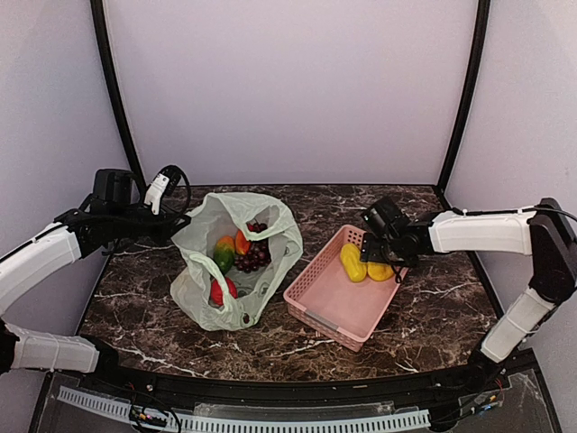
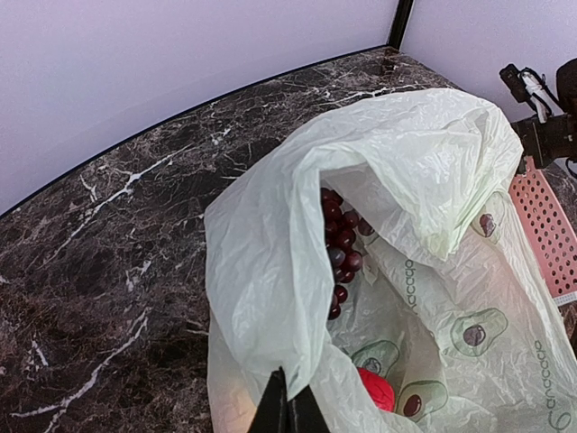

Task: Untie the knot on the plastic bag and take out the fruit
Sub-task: Place the fake fruit in the bin, then reach into the gripper in the takeout bag, then pick up the fake fruit from the takeout bag.

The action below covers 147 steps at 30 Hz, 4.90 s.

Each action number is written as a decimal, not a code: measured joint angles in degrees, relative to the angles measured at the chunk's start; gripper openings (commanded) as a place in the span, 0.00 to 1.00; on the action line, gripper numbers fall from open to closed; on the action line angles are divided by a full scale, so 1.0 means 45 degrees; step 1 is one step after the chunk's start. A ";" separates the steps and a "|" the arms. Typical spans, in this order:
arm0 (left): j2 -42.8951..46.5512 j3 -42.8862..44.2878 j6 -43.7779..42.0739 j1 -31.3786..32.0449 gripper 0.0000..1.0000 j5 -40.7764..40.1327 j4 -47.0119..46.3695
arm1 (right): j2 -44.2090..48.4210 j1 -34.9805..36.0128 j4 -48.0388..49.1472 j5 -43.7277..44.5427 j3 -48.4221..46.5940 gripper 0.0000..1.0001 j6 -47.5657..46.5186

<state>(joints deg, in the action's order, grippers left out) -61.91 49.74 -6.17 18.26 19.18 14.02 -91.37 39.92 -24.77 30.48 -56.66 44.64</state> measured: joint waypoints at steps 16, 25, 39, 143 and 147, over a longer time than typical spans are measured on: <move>0.0000 0.0000 0.0000 -0.0005 0.01 0.1433 -0.0165 | 0.3293 0.1763 0.3823 -0.3580 -0.0039 0.58 -0.4269; 0.0000 -0.0005 -0.0010 -0.0005 0.01 0.2055 -0.0350 | 0.0277 0.4736 0.6130 -0.5197 -0.2919 0.48 -0.6334; 0.0000 -0.0005 -0.0015 -0.0005 0.01 0.2171 -0.0393 | -0.5741 0.5722 0.4517 -0.5246 -0.8301 0.36 -0.6756; 0.0000 -0.0005 -0.0005 0.0000 0.01 0.2152 -0.0418 | -0.6120 0.4988 0.5644 -0.7053 -0.8466 0.00 -0.7864; 0.0000 -0.0005 -0.0005 0.0000 0.01 0.2093 -0.0423 | -0.6198 0.5085 0.5493 -0.7077 -0.8466 0.00 -0.7844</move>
<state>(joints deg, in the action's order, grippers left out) -61.91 49.71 -6.20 18.26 28.60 12.12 -119.26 62.81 -0.05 -1.37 -94.76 9.34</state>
